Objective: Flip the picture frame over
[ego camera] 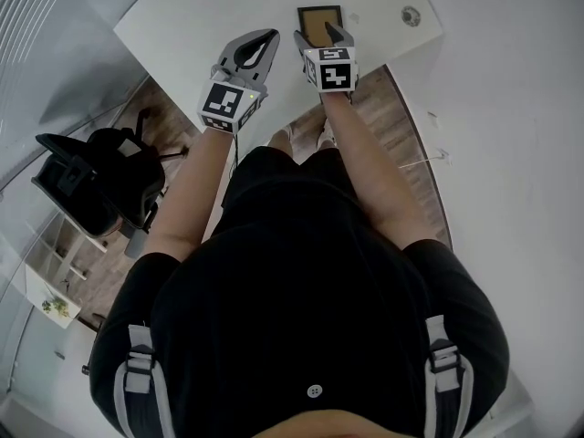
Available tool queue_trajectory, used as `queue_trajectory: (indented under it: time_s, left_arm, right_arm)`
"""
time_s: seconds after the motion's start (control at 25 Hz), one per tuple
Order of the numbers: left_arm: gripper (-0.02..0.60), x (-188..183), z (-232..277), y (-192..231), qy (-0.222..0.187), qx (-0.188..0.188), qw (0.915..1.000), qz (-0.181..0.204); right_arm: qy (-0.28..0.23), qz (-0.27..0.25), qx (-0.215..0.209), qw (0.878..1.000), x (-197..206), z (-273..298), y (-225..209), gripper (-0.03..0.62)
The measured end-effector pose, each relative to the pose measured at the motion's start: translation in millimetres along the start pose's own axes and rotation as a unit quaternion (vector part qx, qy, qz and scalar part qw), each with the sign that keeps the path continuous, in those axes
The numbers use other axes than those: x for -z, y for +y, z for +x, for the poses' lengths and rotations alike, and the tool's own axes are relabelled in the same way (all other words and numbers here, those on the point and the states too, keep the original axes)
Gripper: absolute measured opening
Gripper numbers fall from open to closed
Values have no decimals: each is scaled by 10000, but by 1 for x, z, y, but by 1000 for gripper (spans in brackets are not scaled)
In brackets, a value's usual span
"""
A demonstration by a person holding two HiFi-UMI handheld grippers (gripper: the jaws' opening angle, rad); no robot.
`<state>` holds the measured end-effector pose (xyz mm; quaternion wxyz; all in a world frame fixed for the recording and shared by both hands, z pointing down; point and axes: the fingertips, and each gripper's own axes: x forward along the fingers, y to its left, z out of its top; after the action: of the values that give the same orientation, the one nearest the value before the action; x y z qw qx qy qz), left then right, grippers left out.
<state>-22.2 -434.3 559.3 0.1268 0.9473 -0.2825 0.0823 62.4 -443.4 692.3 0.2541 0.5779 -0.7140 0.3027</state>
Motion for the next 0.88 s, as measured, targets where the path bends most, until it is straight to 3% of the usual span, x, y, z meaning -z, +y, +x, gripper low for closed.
queue_trajectory:
  time_s: [0.32,0.88]
  left_arm:
    - [8,23,13,13,87,-1,9999,101]
    - [8,43,37,29,120,-17,9999,-46]
  right_arm:
    - [227,131,188,9995,18,23,-4,276]
    - [485,163,457,9976,31,57,-1,187]
